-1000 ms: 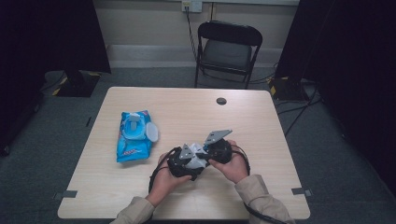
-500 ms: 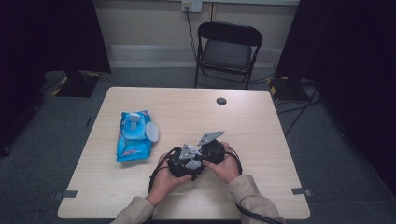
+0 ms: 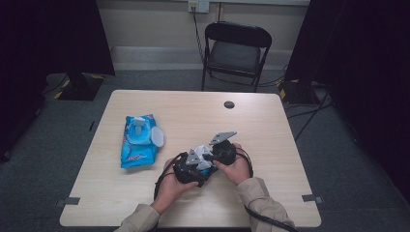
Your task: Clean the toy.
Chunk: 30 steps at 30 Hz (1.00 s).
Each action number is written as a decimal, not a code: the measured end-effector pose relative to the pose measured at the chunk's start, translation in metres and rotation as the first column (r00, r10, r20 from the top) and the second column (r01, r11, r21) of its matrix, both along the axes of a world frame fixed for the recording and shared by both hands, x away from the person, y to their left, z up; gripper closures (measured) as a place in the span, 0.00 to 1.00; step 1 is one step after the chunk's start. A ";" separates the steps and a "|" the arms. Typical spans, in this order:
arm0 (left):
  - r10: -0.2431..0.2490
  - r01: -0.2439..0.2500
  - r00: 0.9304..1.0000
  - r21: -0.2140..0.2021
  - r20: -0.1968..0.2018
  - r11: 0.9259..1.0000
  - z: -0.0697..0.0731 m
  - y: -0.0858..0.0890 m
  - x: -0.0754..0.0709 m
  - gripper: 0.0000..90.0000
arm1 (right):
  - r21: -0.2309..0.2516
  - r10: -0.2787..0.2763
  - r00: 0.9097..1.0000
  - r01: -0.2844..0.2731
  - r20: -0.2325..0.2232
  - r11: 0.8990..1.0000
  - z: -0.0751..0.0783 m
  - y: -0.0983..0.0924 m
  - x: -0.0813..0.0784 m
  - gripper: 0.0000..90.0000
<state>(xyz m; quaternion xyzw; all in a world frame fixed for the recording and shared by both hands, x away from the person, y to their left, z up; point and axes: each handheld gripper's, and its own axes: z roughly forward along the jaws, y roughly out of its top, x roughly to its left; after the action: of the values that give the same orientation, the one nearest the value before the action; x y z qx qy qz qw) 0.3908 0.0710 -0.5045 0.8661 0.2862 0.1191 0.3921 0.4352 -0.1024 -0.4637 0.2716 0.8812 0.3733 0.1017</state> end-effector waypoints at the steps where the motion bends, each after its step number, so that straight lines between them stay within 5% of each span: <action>1: -0.001 0.001 1.000 0.000 0.000 1.000 0.000 0.000 0.000 0.27 | 0.002 -0.002 1.000 0.002 0.000 1.000 0.000 -0.001 0.000 0.91; 30: -0.001 0.001 1.000 -0.001 0.001 1.000 0.000 0.000 0.000 0.27 | -0.008 -0.174 0.985 0.174 -0.011 0.985 -0.010 -0.045 0.025 0.91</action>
<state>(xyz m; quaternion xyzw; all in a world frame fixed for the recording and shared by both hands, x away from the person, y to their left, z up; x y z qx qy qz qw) 0.3910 0.0710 -0.5045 0.8661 0.2857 0.1194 0.3925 0.4603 -0.1478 -0.4736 0.3493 0.8560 0.3585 0.1296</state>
